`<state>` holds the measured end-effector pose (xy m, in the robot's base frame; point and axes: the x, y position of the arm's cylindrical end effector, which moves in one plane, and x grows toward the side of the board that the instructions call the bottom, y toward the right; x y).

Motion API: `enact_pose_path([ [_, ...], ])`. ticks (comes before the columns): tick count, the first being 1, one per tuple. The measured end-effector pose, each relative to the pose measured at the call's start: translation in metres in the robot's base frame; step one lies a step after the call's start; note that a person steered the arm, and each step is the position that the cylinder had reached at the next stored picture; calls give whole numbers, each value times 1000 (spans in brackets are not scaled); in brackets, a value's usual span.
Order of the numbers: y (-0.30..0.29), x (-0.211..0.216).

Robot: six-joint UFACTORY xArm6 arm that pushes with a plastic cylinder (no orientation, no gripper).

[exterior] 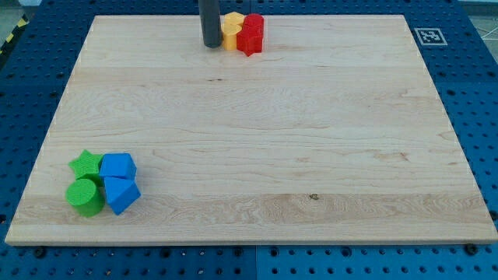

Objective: Move the red circle along with yellow hexagon a bit left

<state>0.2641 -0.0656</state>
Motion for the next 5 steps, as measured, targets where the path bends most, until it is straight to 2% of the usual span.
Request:
enact_pose_path([
  [1, 4, 1],
  [3, 25, 58],
  [4, 76, 58],
  [5, 95, 44],
])
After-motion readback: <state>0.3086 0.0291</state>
